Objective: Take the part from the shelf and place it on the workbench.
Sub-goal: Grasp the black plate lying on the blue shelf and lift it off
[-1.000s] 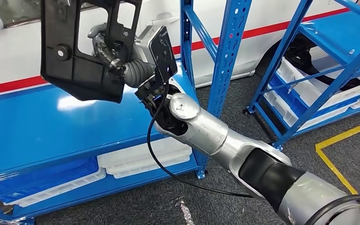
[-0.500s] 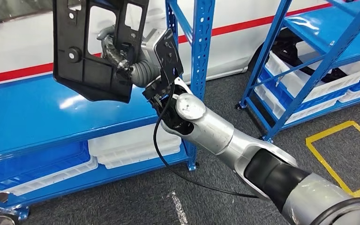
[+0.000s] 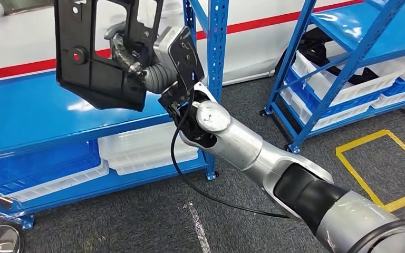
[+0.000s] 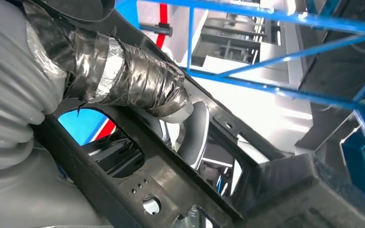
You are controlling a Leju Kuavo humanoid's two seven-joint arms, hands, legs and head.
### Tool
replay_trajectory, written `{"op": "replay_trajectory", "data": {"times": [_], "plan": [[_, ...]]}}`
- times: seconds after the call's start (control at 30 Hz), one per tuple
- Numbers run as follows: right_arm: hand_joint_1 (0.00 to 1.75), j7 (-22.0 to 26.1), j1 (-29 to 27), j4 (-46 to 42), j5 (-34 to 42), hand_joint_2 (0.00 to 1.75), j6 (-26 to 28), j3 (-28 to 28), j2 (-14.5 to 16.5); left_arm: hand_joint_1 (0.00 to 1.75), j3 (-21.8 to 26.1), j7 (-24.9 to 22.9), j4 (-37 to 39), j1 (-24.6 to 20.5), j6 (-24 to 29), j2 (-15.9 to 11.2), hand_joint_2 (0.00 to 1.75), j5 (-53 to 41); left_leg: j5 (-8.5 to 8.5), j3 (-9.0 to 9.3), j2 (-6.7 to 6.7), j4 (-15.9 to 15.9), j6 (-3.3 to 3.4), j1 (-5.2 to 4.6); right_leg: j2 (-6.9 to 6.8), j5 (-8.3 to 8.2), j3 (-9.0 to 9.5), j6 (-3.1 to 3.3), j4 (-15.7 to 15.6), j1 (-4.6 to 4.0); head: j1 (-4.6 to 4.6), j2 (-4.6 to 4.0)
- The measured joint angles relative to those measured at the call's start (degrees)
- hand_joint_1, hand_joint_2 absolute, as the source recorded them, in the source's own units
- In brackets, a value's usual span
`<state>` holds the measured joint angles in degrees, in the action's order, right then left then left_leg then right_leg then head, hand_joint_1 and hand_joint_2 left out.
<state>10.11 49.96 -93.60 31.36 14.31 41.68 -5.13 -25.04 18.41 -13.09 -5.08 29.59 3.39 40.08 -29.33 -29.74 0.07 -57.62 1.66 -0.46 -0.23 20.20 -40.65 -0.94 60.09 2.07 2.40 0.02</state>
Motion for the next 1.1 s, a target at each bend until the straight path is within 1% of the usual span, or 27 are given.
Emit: {"op": "replay_trajectory", "data": {"times": [0.03,0.07,0.1,0.17,0.2,0.23,0.27,0.3,0.33,0.4,0.43,0.5,0.53,0.57,0.6,0.67,0.7,0.73,0.77,0.8,0.83,0.9,0.93,0.97,1.03,1.07,1.1], "plan": [[1.75,-0.08,-0.01,0.02,-0.13,1.75,0.1,0.0,-0.09,0.0,-0.02,0.01,0.01,0.0,0.0,0.03,1.75,0.02,1.05,-0.18,0.12,0.91,0.19,0.09,0.03,0.45,-0.19,-0.28,-0.14,-0.07,0.04,-0.01],[1.75,-0.14,-0.03,0.03,-0.28,1.75,0.24,0.0,-0.2,0.0,-0.03,0.02,0.01,0.06,0.0,0.05,1.75,0.07,2.25,-0.55,0.32,1.63,0.41,0.26,0.07,2.11,-0.57,-0.41,0.69,-0.19,0.07,-0.01],[1.75,-0.2,-0.05,0.05,-0.45,1.75,0.39,0.0,-0.3,0.0,-0.04,0.03,0.02,0.14,0.0,0.08,1.75,0.1,3.28,-1.07,0.5,2.14,0.64,0.41,0.12,4.88,-1.11,-0.45,2.75,-0.31,0.11,-0.01],[1.75,-0.28,-0.06,0.05,-0.69,1.75,0.57,0.0,-0.45,0.0,-0.05,0.05,0.02,0.25,-0.01,0.08,1.75,0.16,4.78,-2.89,0.64,2.09,1.0,0.23,0.17,10.63,-2.12,-0.47,9.57,-0.47,0.13,0.0],[1.75,-0.34,-0.08,0.07,-0.74,1.75,0.61,0.0,-0.51,0.0,-0.07,0.07,0.02,0.24,-0.03,0.11,1.75,0.16,5.39,-3.93,0.63,1.87,1.02,0.18,0.17,11.7,-2.2,-0.55,12.71,-0.5,0.14,0.0],[1.75,-0.4,-0.09,0.08,-0.78,1.75,0.63,0.0,-0.57,0.0,-0.09,0.09,0.02,0.23,-0.05,0.15,1.75,0.16,5.98,-5.02,0.63,1.54,0.97,0.17,0.16,11.36,-1.7,-0.63,14.58,-0.5,0.13,0.0],[1.75,-0.46,-0.09,0.1,-0.81,1.75,0.63,0.0,-0.59,0.0,-0.13,0.11,0.02,0.23,-0.07,0.22,1.75,0.16,6.5,-6.18,0.63,1.09,0.85,0.22,0.15,9.96,-0.43,-0.73,14.63,-0.47,0.13,0.0],[1.75,-0.52,-0.08,0.11,-0.84,1.75,0.65,0.0,-0.6,0.0,-0.19,0.13,0.02,0.24,-0.09,0.28,1.75,0.16,6.94,-7.33,0.63,0.5,0.67,0.32,0.14,8.45,1.63,-0.83,12.94,-0.43,0.13,0.0],[1.75,-0.57,-0.02,0.11,-0.88,1.75,0.65,0.0,-0.6,0.0,-0.24,0.15,0.02,0.26,-0.1,0.33,1.75,0.16,7.3,-8.55,0.62,-0.24,0.4,0.38,0.13,8.2,4.35,-0.9,9.63,-0.41,0.14,0.0],[1.75,-0.68,0.04,0.08,-0.98,1.75,0.67,0.01,-0.57,0.0,-0.32,0.22,0.02,0.28,-0.11,0.37,1.75,0.14,7.94,-10.33,0.57,-1.68,-0.23,0.41,0.28,9.65,8.67,-0.6,3.17,-0.72,0.1,0.0],[1.75,-0.74,0.1,0.09,-1.03,1.75,0.69,0.01,-0.56,0.0,-0.36,0.26,0.02,0.31,-0.12,0.38,1.75,0.13,8.36,-10.82,0.53,-2.04,-0.55,0.36,0.4,10.57,9.59,-0.3,1.38,-0.9,0.07,0.0],[1.75,-0.82,0.15,0.14,-1.11,1.75,0.72,0.02,-0.57,0.0,-0.44,0.32,0.03,0.42,-0.13,0.38,1.75,0.11,9.26,-11.2,0.39,-2.0,-1.12,0.4,0.47,9.99,9.11,0.5,1.04,-0.94,0.08,0.0],[1.75,-0.87,0.22,0.16,-1.23,1.75,0.73,0.02,-0.57,0.0,-0.51,0.34,0.05,0.47,-0.13,0.38,1.75,0.1,8.88,-11.62,0.33,-2.23,-1.45,0.49,0.42,9.45,8.66,0.93,1.01,-0.82,0.06,0.0],[1.75,-0.93,0.26,0.17,-1.42,1.75,0.75,0.02,-0.57,0.0,-0.59,0.37,0.07,0.51,-0.13,0.38,1.75,0.09,7.49,-12.19,0.27,-3.21,-1.82,0.59,0.33,8.8,8.11,1.37,0.92,-0.67,0.06,0.0],[1.75,-1.0,0.32,0.18,-1.66,1.75,0.79,0.02,-0.57,0.0,-0.68,0.39,0.08,0.55,-0.13,0.37,1.75,0.08,5.0,-12.96,0.22,-5.33,-2.22,0.72,0.24,8.14,7.49,1.74,0.85,-0.51,0.03,0.0],[1.75,-1.11,0.39,0.17,-2.1,1.75,0.89,0.02,-0.57,0.0,-0.81,0.44,0.08,0.58,-0.13,0.39,1.75,0.08,-0.66,-14.46,0.2,-12.17,-2.93,1.0,0.16,6.91,6.13,2.08,0.86,-0.49,0.02,0.0],[1.75,-1.16,0.4,0.17,-2.25,1.75,0.92,0.03,-0.57,0.0,-0.85,0.45,0.08,0.57,-0.13,0.42,1.75,0.08,-2.19,-14.83,0.2,-15.59,-3.18,1.15,0.14,6.31,5.38,2.1,0.87,-0.51,0.02,0.0],[1.75,-1.22,0.4,0.17,-2.36,1.75,0.94,0.03,-0.57,0.0,-0.86,0.47,0.08,0.54,-0.13,0.44,1.75,0.08,-2.31,-14.6,0.21,-17.72,-3.32,1.27,0.12,5.7,4.61,2.05,0.89,-0.51,0.02,0.0],[1.75,-1.27,0.39,0.18,-2.46,1.75,0.95,0.04,-0.57,0.0,-0.88,0.49,0.08,0.51,-0.13,0.45,1.75,0.07,-1.33,-13.59,0.2,-18.22,-3.35,1.34,0.11,5.09,3.84,1.98,0.9,-0.51,0.02,0.0],[1.75,-1.32,0.4,0.17,-2.54,1.75,0.95,0.04,-0.57,0.0,-0.89,0.49,0.08,0.49,-0.13,0.46,1.75,0.07,0.16,-11.61,0.2,-16.77,-3.25,1.38,0.12,4.48,3.09,1.87,0.9,-0.51,0.02,0.0],[1.75,-1.34,0.43,0.16,-2.61,1.75,0.95,0.04,-0.57,0.0,-0.9,0.49,0.08,0.43,-0.13,0.46,1.75,0.07,1.19,-8.7,0.16,-13.63,-3.01,1.39,0.14,3.89,2.47,1.72,0.91,-0.5,0.02,0.0],[1.75,-1.36,0.59,0.13,-2.69,1.75,0.95,0.04,-0.57,0.0,-0.92,0.52,0.08,0.14,-0.13,0.44,1.75,0.07,0.6,-2.46,0.03,-5.35,-2.37,1.07,0.12,2.78,1.57,1.16,0.76,-0.52,0.04,0.0],[1.75,-1.37,0.7,0.11,-2.72,1.75,0.95,0.04,-0.57,0.0,-0.98,0.56,0.08,0.02,-0.13,0.43,1.75,0.07,-0.04,-0.75,-0.07,-2.38,-2.02,0.8,0.06,2.17,1.38,0.79,0.49,-0.44,0.04,0.0],[1.75,-1.38,0.78,0.11,-2.74,1.75,0.97,0.04,-0.57,0.0,-1.06,0.61,0.08,-0.07,-0.13,0.42,1.75,0.07,-0.38,-0.17,-0.13,-0.65,-1.71,0.5,-0.02,1.53,1.23,0.36,0.06,-0.34,0.05,0.0],[1.75,-1.48,0.75,0.13,-2.81,1.75,1.15,0.04,-0.61,0.0,-1.23,0.8,0.08,0.01,-0.13,0.43,1.75,0.06,0.88,-0.7,-0.07,0.51,-0.98,0.38,-0.03,0.76,1.0,-0.42,-0.7,-0.17,0.05,0.0],[1.75,-1.56,0.72,0.14,-2.87,1.75,1.32,0.04,-0.67,0.0,-1.28,0.96,0.08,0.12,-0.13,0.45,1.75,0.05,1.56,-0.84,0.07,1.02,-0.56,0.47,0.02,1.61,0.66,-0.63,-0.24,-0.22,0.07,0.0],[1.75,-1.66,0.7,0.15,-2.98,1.75,1.48,0.05,-0.73,0.0,-1.3,1.2,0.08,0.25,-0.13,0.45,1.75,0.07,2.3,-1.07,0.24,1.44,-0.08,0.6,0.08,3.51,0.05,-0.72,1.37,-0.31,0.08,0.0]]}}
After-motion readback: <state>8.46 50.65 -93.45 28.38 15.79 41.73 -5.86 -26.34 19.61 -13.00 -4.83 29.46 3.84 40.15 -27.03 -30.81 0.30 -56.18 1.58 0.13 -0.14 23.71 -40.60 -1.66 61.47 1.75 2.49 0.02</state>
